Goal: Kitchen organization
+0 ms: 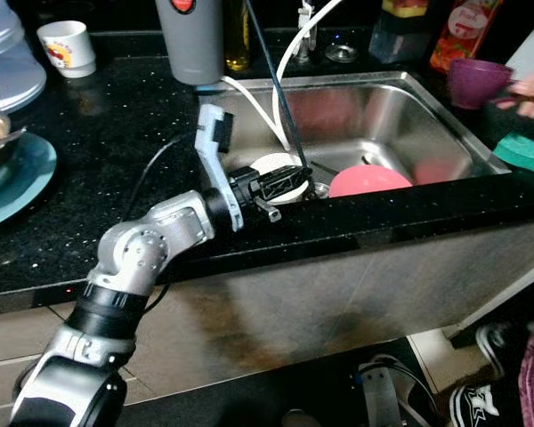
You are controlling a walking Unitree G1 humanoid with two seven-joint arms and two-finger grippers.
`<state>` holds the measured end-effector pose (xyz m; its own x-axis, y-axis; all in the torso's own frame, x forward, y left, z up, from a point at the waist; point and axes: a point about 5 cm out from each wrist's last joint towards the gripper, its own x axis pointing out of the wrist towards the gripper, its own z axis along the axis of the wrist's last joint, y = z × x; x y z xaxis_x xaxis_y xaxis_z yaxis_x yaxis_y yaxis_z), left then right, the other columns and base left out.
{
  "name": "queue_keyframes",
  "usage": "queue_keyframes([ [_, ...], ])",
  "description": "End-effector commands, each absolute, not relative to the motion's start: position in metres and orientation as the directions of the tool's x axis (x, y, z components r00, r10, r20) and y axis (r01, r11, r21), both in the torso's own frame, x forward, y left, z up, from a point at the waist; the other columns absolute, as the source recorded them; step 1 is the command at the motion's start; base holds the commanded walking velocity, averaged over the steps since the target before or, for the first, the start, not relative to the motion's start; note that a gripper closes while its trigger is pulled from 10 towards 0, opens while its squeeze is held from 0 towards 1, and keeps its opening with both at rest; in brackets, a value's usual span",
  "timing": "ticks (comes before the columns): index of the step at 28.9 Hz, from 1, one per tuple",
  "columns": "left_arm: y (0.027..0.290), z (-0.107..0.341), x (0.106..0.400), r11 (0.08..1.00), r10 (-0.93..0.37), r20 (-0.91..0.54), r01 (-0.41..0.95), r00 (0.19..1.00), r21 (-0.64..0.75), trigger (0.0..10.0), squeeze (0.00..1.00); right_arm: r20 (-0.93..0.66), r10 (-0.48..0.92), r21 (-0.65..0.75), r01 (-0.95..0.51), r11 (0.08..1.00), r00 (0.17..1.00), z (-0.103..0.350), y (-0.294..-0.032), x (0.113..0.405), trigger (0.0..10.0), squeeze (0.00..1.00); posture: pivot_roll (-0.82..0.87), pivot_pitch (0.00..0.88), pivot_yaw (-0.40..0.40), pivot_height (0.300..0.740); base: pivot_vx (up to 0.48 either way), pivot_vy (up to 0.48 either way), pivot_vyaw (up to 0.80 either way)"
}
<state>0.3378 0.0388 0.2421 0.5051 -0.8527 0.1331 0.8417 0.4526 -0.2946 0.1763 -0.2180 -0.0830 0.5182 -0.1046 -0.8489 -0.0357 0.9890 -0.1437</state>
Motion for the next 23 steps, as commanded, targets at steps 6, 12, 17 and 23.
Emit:
queue_keyframes([
  [6,0.048,0.248,0.374,0.671,-0.735,0.037,0.735,0.677,-0.096,10.0,0.0,-0.859,-0.11,-0.141,-0.025,0.99,0.5,-0.086,-0.219,0.169,10.0,0.0,0.01,0.157,-0.017,0.74,0.0,0.0,0.0],
  [12,0.058,0.252,0.389,0.751,-0.659,0.006,0.658,0.752,0.052,10.0,0.0,-0.86,-0.111,-0.141,-0.024,0.99,0.498,-0.087,-0.219,0.168,10.0,0.0,0.0,0.164,-0.016,0.74,0.0,0.0,0.0],
  [17,0.06,0.254,0.397,0.776,-0.624,0.001,0.62,0.781,0.118,10.0,1.0,-0.861,-0.111,-0.141,-0.023,0.99,0.496,-0.087,-0.22,0.166,10.0,0.0,0.0,0.171,-0.013,0.74,0.0,0.0,0.0],
  [23,0.053,0.259,0.398,0.763,-0.644,0.049,0.637,0.763,0.11,10.0,1.0,-0.861,-0.112,-0.141,-0.022,0.99,0.497,-0.087,-0.219,0.166,10.0,0.0,0.0,0.175,-0.015,0.74,0.0,0.0,0.0],
])
